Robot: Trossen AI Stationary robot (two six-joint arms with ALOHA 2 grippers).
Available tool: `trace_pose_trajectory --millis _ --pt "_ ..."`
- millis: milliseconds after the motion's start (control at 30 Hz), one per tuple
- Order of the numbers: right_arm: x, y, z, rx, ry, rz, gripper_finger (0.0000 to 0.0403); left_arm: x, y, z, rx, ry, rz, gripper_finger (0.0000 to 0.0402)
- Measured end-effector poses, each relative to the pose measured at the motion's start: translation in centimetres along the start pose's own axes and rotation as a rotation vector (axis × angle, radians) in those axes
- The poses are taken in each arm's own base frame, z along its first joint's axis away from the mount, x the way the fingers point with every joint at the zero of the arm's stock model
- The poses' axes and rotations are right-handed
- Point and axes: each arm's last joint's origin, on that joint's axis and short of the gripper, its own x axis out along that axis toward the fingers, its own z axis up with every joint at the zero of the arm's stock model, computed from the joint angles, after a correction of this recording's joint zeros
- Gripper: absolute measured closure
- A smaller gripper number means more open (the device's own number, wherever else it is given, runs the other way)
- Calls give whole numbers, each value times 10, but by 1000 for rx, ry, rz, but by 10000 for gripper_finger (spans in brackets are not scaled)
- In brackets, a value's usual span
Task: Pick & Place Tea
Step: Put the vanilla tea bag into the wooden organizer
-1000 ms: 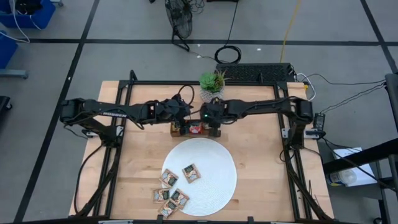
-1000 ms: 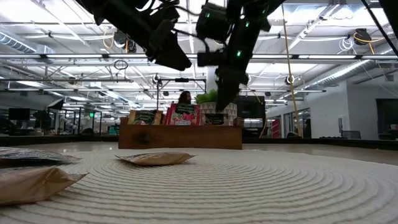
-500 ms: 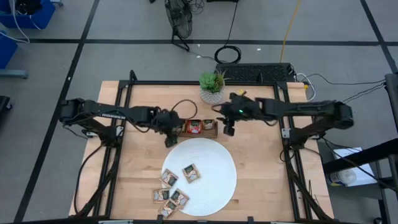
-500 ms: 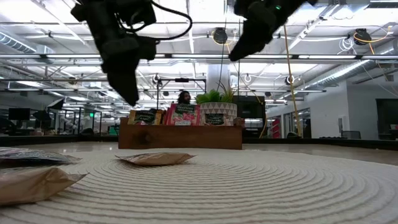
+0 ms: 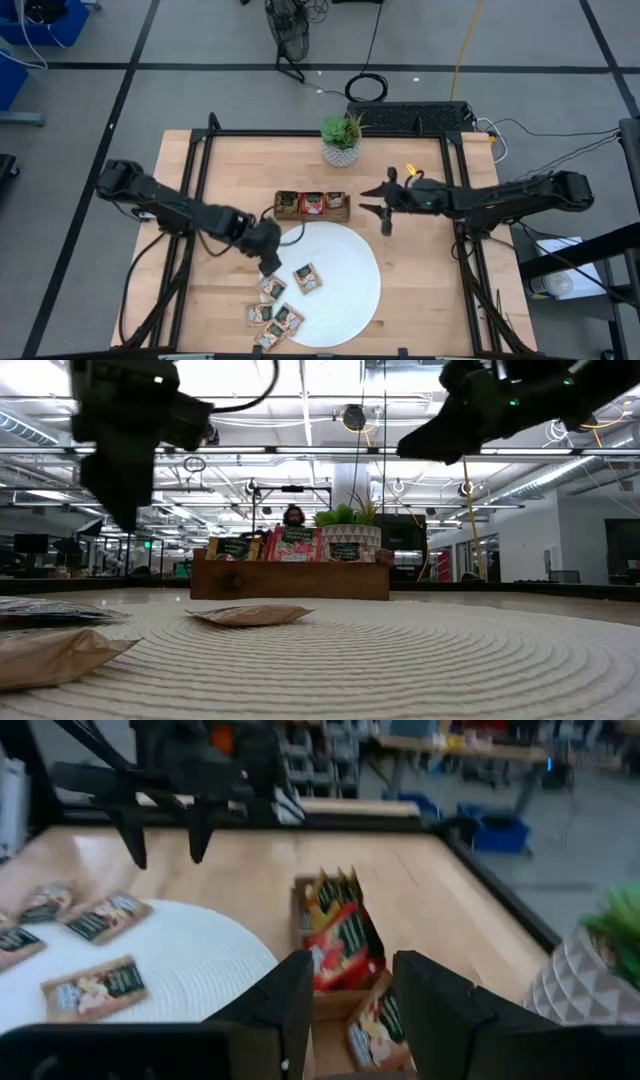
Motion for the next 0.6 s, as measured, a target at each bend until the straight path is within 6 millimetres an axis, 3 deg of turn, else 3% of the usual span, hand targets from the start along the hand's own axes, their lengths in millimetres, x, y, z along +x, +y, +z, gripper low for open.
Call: trace_pose_trajectory --millis 433,600 --pt "-13 7 -21 -106 -117 27 277 22 -43 -57 -350 77 -47 103" --pt "-13 7 -22 -120 -128 25 278 41 -46 -72 -398 101 27 103"
